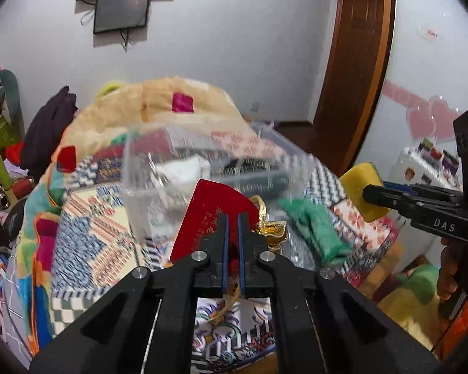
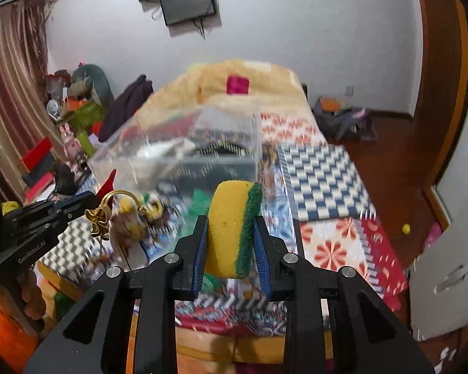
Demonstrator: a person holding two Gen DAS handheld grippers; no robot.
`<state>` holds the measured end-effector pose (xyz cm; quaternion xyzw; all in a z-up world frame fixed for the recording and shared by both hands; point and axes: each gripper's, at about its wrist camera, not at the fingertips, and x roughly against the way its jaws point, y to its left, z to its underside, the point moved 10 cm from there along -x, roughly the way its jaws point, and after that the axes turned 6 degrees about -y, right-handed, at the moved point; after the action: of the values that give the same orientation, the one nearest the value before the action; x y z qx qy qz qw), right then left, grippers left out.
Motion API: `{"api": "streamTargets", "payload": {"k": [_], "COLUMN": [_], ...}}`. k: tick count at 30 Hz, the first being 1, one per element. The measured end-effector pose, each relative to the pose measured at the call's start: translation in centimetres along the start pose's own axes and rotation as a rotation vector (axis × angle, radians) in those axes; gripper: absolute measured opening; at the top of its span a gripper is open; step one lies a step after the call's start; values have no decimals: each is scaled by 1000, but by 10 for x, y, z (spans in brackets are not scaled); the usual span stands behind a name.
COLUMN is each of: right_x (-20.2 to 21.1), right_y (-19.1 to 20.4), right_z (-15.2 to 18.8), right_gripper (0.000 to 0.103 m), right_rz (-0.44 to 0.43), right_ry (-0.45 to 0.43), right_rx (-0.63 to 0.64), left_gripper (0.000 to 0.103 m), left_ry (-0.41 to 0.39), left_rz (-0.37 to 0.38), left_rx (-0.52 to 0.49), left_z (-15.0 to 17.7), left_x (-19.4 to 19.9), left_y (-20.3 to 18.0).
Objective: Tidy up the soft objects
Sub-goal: 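Grasp the red pouch with the left tool while the right tool grasps the yellow sponge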
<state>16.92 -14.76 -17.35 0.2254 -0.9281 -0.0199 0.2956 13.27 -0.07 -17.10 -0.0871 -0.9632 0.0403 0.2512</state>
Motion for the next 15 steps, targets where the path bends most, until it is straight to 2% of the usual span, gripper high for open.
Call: {"api": "streamTargets", "payload": {"k": [9,15], "right_x": [-17,-44], "right_y": [29,42], "right_z": [-53,-78], "right_gripper": [26,26], "right_rz": [-49,-52], "right_ry": [-100,-123], "right_rx": [32,40], "left_gripper": [4,4], "left_ry": [-114,-87], "left_rz": [-18,-30], "left_rx": [21,68], "left_z": [-59,-72], "left_x": [9,-30], "left_y": [16,31]}}
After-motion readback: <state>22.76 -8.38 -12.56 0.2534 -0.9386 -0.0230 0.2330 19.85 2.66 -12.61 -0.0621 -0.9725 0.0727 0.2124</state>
